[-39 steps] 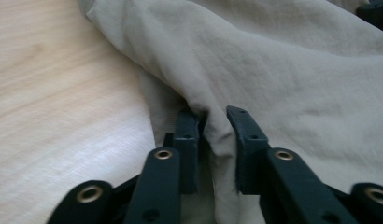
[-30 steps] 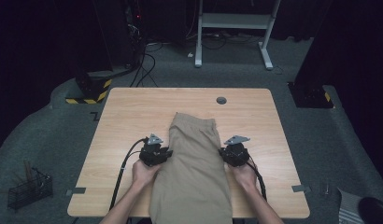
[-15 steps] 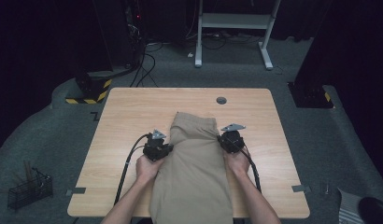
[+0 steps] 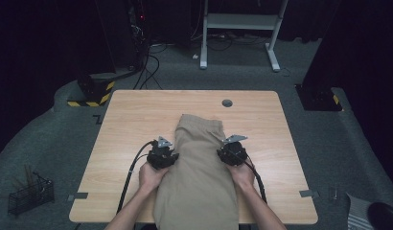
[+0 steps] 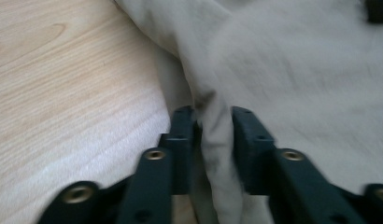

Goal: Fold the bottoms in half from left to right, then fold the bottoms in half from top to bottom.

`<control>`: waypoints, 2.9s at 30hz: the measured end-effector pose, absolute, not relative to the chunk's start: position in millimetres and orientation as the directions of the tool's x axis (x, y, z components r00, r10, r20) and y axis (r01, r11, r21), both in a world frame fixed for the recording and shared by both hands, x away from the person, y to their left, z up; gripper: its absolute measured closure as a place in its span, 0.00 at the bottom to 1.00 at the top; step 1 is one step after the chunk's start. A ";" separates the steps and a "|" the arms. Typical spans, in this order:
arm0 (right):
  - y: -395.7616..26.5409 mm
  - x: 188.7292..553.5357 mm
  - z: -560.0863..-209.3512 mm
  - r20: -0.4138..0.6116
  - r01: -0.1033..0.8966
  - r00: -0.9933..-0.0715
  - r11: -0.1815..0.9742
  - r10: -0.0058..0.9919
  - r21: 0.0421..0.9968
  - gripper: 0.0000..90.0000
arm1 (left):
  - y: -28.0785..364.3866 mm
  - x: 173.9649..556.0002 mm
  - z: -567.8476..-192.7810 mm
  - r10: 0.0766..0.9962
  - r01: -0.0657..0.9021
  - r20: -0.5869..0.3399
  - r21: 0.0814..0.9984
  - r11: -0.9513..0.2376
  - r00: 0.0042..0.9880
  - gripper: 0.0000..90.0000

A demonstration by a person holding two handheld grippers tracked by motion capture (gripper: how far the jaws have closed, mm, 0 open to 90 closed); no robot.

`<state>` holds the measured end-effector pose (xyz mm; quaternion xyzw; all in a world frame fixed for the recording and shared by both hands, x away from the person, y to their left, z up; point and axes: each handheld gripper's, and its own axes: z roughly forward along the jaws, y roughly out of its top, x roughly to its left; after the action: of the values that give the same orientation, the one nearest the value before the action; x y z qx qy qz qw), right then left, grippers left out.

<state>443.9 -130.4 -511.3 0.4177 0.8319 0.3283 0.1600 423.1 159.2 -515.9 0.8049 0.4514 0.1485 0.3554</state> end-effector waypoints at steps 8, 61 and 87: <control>-131.9 462.5 -514.0 -0.059 0.575 -0.563 0.443 0.824 0.688 0.97 | 162.6 443.9 -516.0 0.862 0.639 -0.081 0.706 -0.306 0.501 0.70; -147.6 411.7 -516.4 -0.021 0.539 -0.622 0.447 0.782 0.714 0.99 | 165.9 408.8 -518.9 0.847 0.598 -0.042 0.727 -0.338 0.531 0.85; -167.0 396.0 -519.1 0.011 0.589 -0.554 0.383 0.833 0.711 0.57 | 167.1 386.2 -521.5 0.851 0.596 -0.024 0.724 -0.346 0.524 0.41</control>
<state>396.0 -167.0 -519.1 0.4377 0.8123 0.3423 0.1775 386.2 167.1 -521.5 0.7999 0.4525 0.1824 0.3494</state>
